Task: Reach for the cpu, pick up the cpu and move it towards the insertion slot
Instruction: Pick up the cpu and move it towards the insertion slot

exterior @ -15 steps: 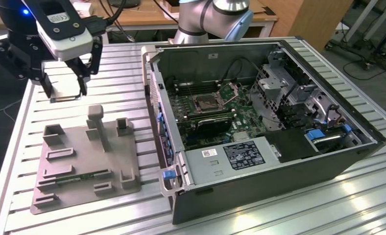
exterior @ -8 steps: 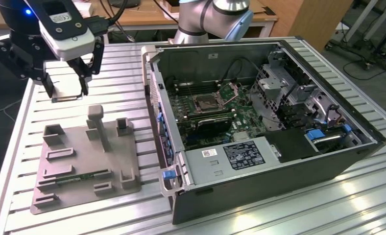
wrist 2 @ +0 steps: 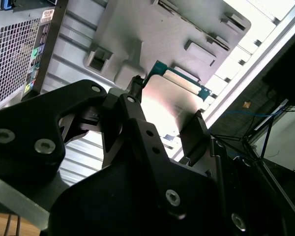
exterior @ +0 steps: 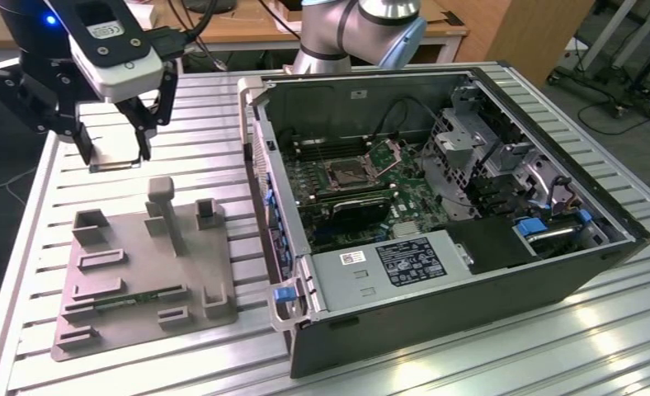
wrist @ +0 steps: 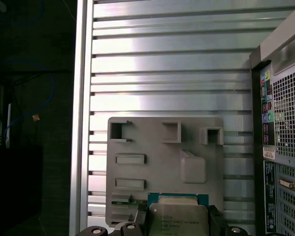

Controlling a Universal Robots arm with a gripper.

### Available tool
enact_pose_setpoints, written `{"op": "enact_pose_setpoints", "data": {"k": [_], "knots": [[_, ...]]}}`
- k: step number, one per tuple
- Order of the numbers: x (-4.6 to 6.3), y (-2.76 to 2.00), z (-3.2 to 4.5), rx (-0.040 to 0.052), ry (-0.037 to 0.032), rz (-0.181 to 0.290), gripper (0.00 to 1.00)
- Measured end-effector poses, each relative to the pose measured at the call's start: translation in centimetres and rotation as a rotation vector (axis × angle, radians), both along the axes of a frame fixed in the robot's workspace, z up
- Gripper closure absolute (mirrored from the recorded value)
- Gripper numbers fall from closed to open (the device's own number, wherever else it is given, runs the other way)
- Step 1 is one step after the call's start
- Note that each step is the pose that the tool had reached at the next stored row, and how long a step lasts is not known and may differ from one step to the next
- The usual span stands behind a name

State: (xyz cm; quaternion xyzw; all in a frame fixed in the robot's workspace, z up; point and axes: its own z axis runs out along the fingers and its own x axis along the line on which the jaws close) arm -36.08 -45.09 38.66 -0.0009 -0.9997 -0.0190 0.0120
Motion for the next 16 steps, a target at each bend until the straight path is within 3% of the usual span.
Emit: {"op": "enact_pose_setpoints", "data": {"k": [16], "knots": [[0.33,0.0,0.0,0.0,0.0,0.0,0.45]]}}
